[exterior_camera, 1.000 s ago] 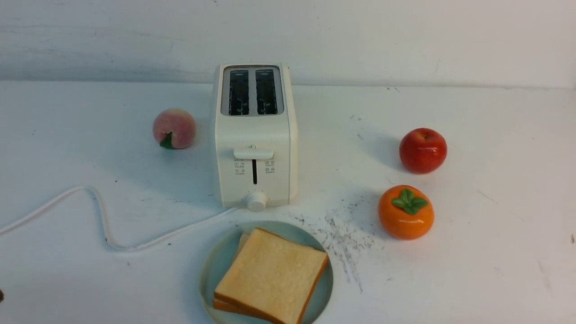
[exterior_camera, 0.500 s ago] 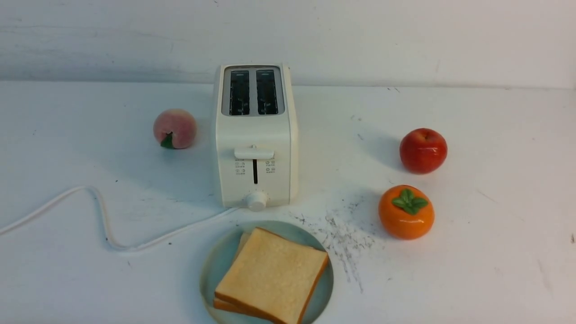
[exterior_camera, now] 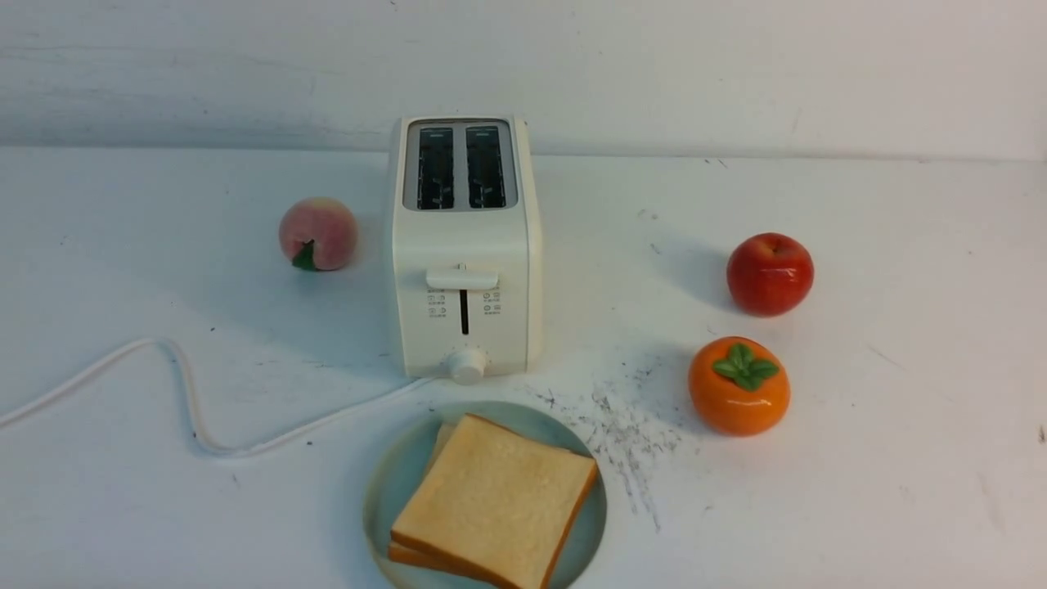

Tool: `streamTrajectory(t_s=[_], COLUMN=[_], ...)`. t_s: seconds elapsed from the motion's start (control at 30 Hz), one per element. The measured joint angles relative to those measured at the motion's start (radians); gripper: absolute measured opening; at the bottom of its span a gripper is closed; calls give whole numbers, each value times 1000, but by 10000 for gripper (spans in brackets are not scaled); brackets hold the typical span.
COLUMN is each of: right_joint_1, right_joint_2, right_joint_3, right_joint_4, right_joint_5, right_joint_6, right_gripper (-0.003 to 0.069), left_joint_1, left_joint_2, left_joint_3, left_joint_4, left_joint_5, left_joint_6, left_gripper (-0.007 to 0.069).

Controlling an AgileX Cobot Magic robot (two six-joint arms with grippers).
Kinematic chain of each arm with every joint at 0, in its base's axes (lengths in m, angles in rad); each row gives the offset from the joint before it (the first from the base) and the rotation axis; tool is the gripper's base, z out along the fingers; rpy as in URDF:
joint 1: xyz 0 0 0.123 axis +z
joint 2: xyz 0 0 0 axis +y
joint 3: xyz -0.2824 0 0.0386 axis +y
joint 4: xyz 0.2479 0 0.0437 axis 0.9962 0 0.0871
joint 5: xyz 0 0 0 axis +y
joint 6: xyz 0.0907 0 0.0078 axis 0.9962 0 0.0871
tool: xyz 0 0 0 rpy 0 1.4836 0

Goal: Take toasted bread from bread machine on white table place on plate.

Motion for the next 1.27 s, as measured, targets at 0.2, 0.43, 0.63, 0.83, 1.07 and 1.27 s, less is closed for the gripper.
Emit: streamTrajectory(t_s=[0.2,0.43,0.63,0.83,1.07,1.27], right_joint_1=[0,0,0,0,0,0], right_joint_2=[0,0,0,0,0,0], right_joint_3=[0,0,0,0,0,0], right_joint_4=[0,0,0,0,0,0], right_joint_5=[0,0,0,0,0,0], right_joint_6=[0,0,0,0,0,0], right_gripper=[216,225,233,237,239,239], left_joint_1=[0,0,0,0,0,0], left_joint_2=[0,0,0,0,0,0], left_joint_3=[0,0,0,0,0,0], left_joint_4=[0,1,2,2,2,2], left_joint_5=[0,0,0,0,0,0], left_joint_6=[0,0,0,0,0,0], left_gripper=[1,3,9,17,20,29])
